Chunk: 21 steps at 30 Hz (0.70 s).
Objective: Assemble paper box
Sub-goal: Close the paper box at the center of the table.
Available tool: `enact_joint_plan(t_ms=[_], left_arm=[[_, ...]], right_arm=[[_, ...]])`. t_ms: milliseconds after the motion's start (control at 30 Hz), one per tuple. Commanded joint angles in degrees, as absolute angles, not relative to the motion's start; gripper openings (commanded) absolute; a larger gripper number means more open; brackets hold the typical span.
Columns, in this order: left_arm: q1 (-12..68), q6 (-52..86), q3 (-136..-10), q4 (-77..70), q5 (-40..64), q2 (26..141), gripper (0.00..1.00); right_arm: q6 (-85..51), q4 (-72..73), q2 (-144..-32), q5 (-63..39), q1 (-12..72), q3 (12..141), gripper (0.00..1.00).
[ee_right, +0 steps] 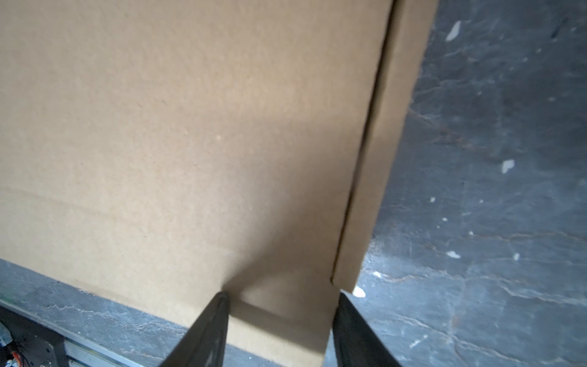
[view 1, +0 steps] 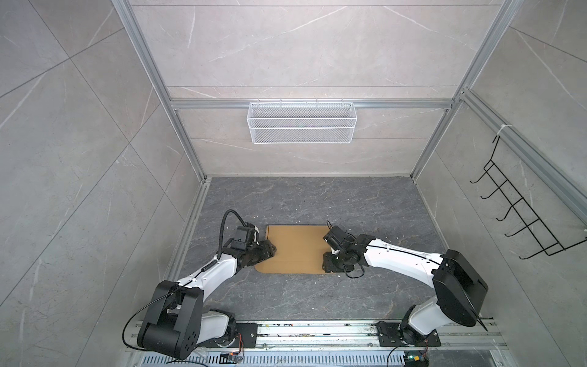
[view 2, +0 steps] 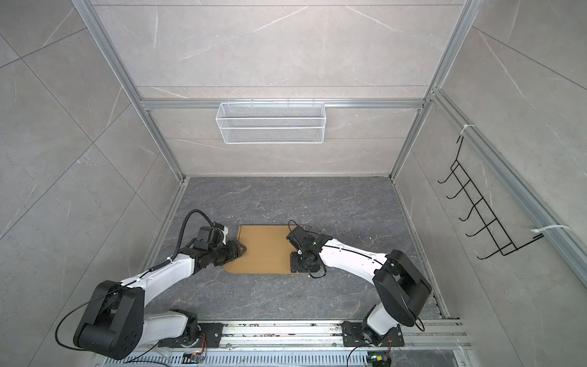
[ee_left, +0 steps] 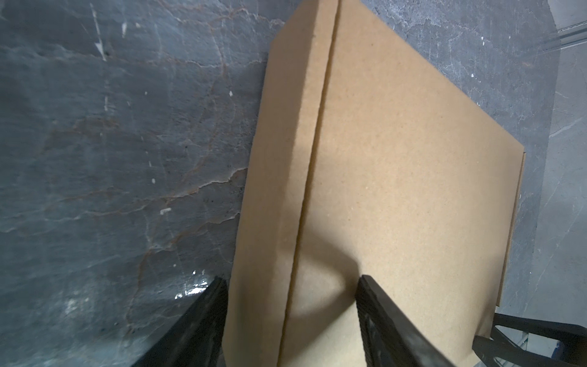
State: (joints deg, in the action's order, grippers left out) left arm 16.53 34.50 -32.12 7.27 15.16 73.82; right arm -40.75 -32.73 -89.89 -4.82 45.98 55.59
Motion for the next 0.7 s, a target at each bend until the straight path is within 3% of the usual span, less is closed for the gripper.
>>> enact_joint_plan(t_ms=[0,367,667], left_arm=[[16.96,34.81,-32.12,7.91,16.15,73.18,0.67],[16.03,33.93,-37.06,20.18,9.43,65.85,0.74],[15.8,35.97,-39.36,36.42,4.85,58.97,0.76]], right_arm=[[-40.08,-32.61,-89.06,-5.57,45.63,55.08,0.56],[-33.33,-41.09,-85.42,-5.38,39.89,59.1,0.66],[-32.73,-41.02,-87.8,-7.78,39.73,61.54,0.67]])
